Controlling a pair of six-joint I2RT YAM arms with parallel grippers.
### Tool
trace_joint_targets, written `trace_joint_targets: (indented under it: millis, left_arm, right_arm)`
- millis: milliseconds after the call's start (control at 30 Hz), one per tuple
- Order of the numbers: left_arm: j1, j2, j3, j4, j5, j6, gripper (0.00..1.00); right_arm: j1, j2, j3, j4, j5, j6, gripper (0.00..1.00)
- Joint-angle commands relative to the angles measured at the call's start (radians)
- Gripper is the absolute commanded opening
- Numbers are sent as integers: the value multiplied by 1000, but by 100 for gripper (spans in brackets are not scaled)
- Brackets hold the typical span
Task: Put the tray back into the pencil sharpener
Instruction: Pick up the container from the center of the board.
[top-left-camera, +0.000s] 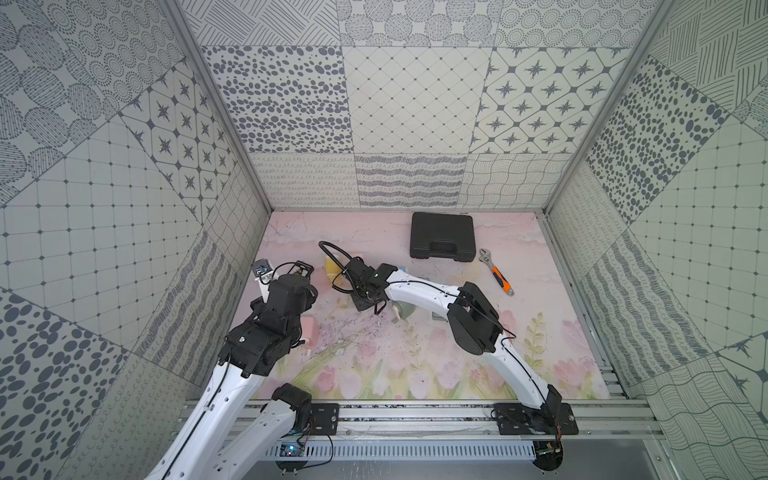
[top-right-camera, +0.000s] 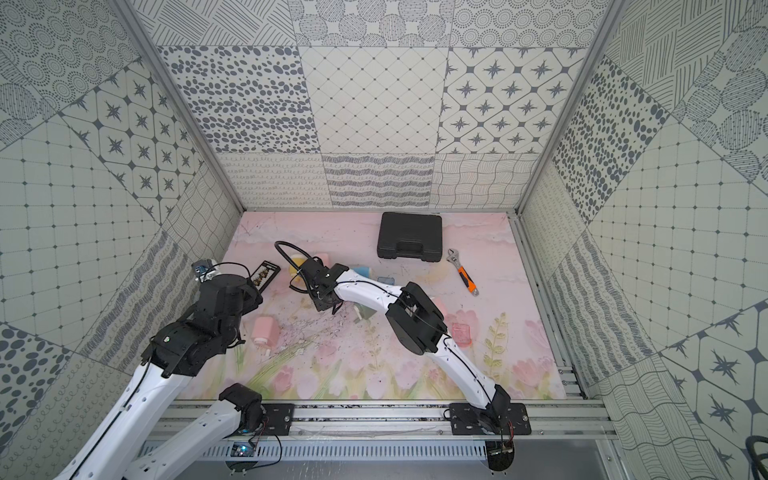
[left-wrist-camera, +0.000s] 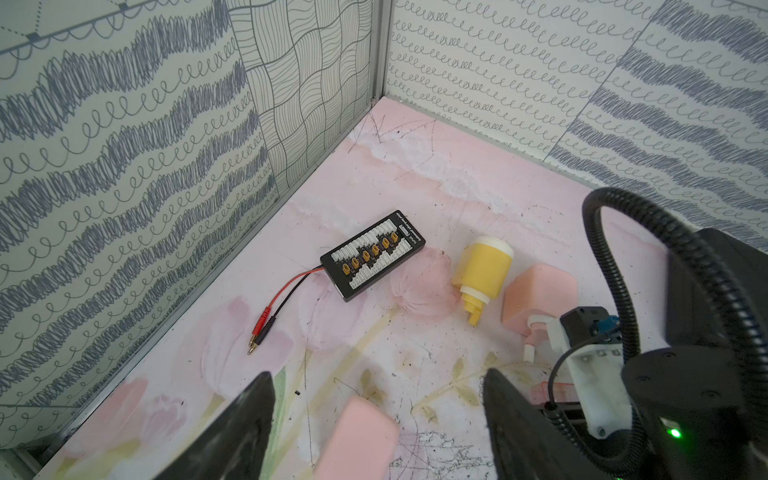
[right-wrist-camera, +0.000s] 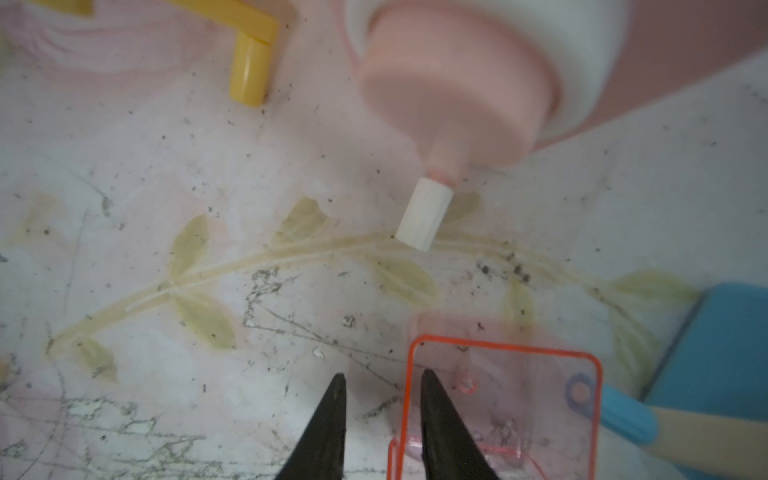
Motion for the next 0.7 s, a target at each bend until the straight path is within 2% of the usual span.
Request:
trace_joint_targets:
  millis: [0,133,667]
  left_arm:
    - [3,4,13,-8,-23,12,78]
    - [3,1,12,-10,-20,20,78]
    - [3,-11,9,-19,-19,11,78]
  right_arm:
    - [-3,28,48,-13,25,7,30]
    - [-4,50,79,-23,25,-4,28]
    - [11,59,127,-53,13,-52,8]
